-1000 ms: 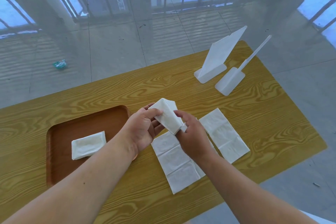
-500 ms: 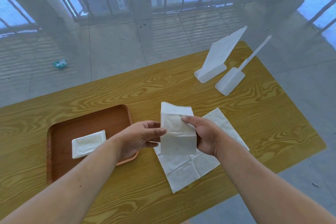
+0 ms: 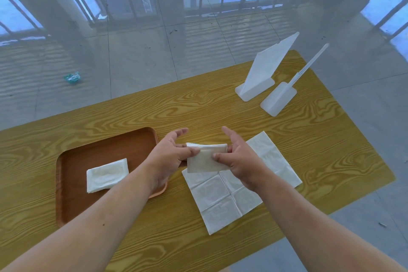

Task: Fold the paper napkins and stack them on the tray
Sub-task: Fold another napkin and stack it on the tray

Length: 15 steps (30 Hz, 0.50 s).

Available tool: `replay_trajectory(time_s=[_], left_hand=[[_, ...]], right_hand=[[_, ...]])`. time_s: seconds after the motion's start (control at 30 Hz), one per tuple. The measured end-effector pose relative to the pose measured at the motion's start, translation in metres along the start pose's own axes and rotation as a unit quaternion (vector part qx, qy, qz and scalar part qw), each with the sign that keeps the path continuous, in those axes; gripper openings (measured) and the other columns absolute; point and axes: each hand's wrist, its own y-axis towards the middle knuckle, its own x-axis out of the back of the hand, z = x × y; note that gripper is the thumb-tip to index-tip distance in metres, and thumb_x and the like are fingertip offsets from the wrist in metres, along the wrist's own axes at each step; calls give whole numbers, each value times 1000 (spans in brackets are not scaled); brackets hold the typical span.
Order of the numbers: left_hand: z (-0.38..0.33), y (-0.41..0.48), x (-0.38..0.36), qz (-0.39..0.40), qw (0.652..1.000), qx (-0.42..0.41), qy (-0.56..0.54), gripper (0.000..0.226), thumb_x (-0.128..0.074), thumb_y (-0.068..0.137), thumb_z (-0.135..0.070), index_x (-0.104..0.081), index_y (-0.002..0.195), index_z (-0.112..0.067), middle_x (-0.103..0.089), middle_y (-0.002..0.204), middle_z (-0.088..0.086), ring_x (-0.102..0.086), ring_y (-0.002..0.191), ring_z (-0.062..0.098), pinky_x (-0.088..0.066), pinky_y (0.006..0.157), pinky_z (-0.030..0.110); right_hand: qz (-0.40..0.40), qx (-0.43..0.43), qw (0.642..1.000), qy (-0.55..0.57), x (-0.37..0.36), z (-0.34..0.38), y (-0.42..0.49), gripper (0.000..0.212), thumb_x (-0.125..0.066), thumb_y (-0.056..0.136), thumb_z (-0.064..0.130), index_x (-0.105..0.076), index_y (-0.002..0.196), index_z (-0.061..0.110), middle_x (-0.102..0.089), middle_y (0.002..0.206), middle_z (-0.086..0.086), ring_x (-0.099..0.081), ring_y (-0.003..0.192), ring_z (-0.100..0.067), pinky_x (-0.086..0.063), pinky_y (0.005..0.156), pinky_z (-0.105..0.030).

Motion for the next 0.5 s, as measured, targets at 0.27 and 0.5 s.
replay_trajectory(time_s=[0.27,0.5], left_hand=[[-1,5,5,-57,949,-116,289,26,-87,84,-18,-78,103,-33,-80,89,-11,-75,86,9,-63,82,32],[-9,3,6,-85,889,-207,400,4,-81,86,-34,-77,85,-35,-63,112,-22,-52,115,2,-39,98,27]], right_hand=[[-55,76,985,-147,2,9,1,34,-70,90,8,-71,119,26,-78,90,6,-72,80,-4,-55,71,-23],[-81,127,953,-263,3,7,3,12,-76,87,23,-72,82,34,-63,109,18,-52,108,-1,-38,83,-11]])
